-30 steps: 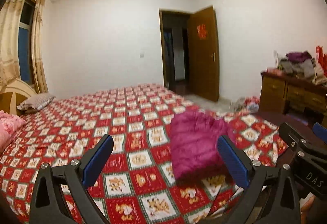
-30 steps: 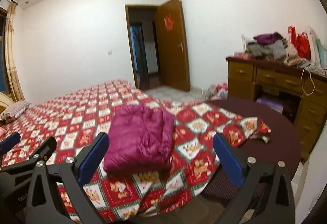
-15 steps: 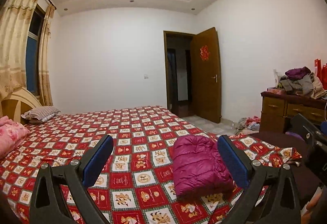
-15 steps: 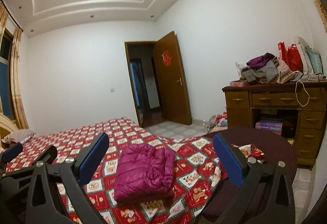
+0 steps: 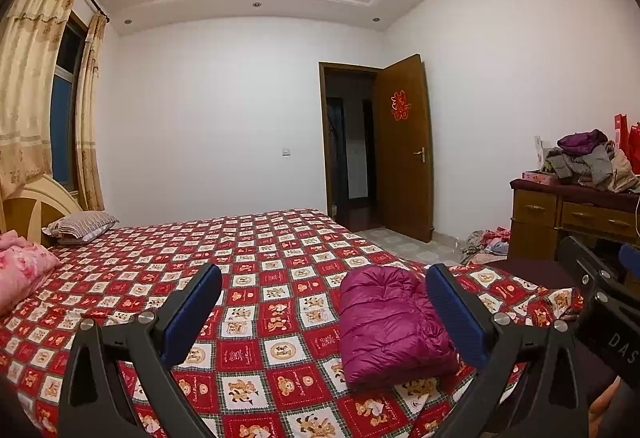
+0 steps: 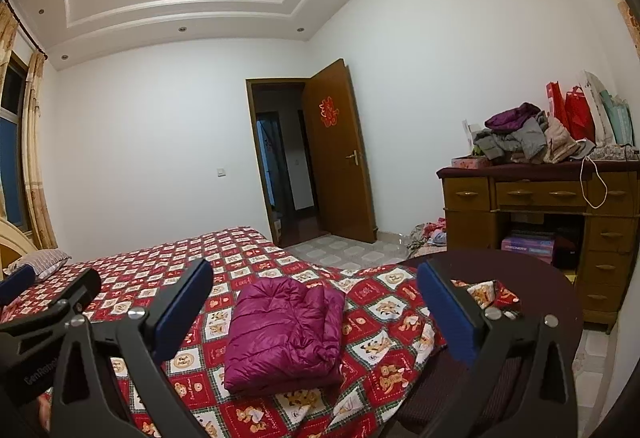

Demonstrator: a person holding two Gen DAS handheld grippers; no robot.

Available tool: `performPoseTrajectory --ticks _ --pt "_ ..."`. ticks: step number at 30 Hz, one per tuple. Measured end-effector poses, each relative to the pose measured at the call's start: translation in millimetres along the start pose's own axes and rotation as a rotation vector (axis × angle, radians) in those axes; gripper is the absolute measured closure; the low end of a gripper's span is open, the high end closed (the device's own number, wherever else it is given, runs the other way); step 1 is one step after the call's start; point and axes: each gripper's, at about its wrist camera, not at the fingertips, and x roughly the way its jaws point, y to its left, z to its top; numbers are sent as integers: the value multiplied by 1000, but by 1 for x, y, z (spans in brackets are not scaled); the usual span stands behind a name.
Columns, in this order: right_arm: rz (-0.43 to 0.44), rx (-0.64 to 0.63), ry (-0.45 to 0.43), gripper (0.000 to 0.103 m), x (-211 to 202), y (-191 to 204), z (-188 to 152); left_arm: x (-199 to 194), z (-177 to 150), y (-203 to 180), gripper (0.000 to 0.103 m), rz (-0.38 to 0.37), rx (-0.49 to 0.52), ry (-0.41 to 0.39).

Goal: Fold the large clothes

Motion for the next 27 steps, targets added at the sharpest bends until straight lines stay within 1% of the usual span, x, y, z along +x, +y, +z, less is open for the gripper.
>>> performPoseTrajectory --ticks 9,12,16,27 --pt "1 -4 4 0 -1 -1 -1 -1 0 1 1 9 2 -6" --pt "0 -5 5 0 -1 0 -1 2 0 1 1 18 4 4" --pt "4 -3 18 0 2 -2 -2 7 -1 4 1 6 -10 29" --pt "1 -4 27 0 4 -1 -2 10 -3 3 1 17 0 36"
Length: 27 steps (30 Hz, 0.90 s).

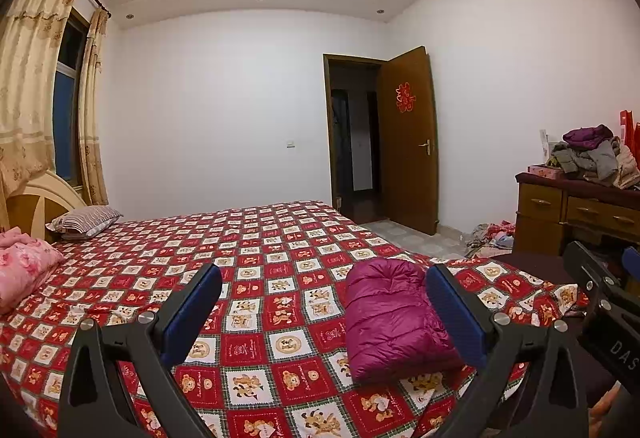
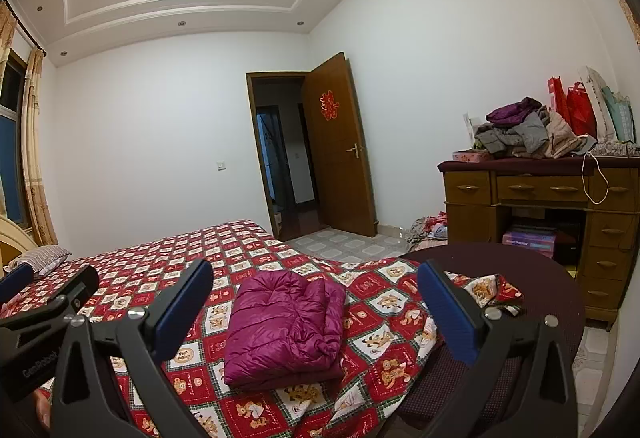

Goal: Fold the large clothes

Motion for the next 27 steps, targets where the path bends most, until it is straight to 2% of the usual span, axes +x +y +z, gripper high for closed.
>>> performPoseTrajectory --ticks 15,22,27 --pt "1 0 6 0 3 1 3 5 -3 2 1 40 13 -4" --pt "-1 -3 10 0 6 1 3 19 -6 4 1 37 3 66" --pt "-1 -3 11 0 7 1 3 19 -7 4 1 29 11 71"
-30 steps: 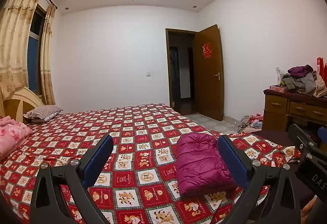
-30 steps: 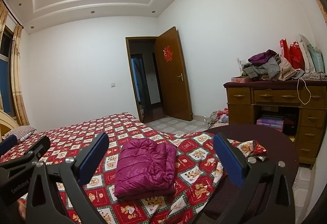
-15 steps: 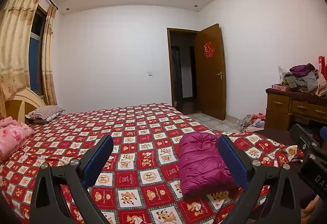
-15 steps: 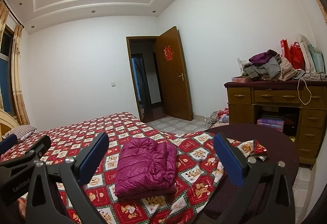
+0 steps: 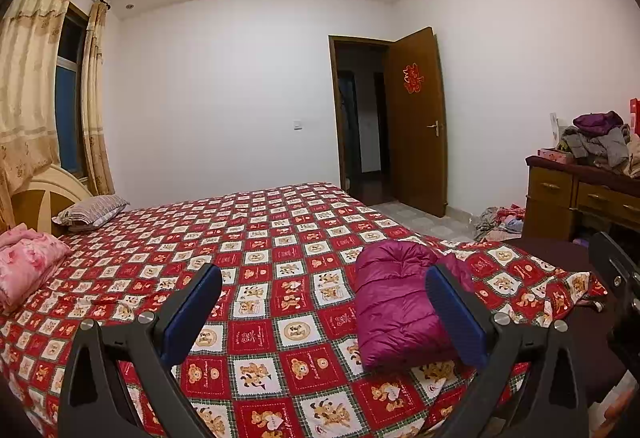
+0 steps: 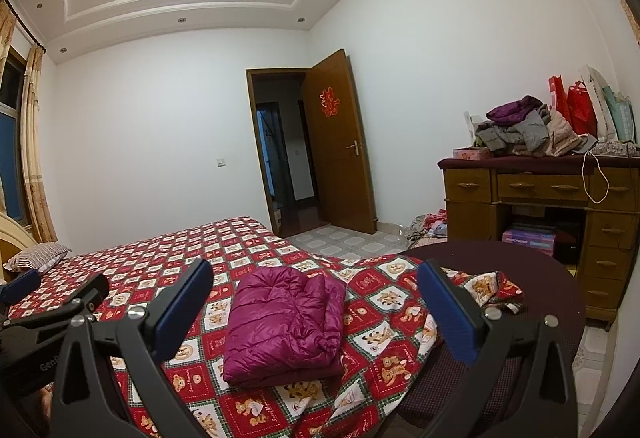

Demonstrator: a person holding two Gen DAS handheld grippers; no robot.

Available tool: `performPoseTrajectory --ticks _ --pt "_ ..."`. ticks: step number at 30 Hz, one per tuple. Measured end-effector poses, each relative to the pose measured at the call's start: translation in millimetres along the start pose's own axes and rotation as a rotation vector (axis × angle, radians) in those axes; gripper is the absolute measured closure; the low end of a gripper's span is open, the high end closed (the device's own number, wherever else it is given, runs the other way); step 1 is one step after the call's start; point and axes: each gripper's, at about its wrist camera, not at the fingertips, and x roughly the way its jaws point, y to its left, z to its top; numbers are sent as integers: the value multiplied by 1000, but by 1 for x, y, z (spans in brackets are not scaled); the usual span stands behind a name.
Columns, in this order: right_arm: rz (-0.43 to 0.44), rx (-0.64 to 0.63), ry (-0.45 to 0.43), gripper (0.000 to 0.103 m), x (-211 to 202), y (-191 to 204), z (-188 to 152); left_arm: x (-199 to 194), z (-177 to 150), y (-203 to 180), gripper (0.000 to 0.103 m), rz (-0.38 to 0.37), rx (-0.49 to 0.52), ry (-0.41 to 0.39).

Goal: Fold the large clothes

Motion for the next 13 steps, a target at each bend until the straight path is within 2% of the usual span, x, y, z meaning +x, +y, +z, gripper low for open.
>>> performPoseTrajectory --ticks 13 --pt "4 -3 8 0 -1 2 -2 4 0 4 1 -32 -16 26"
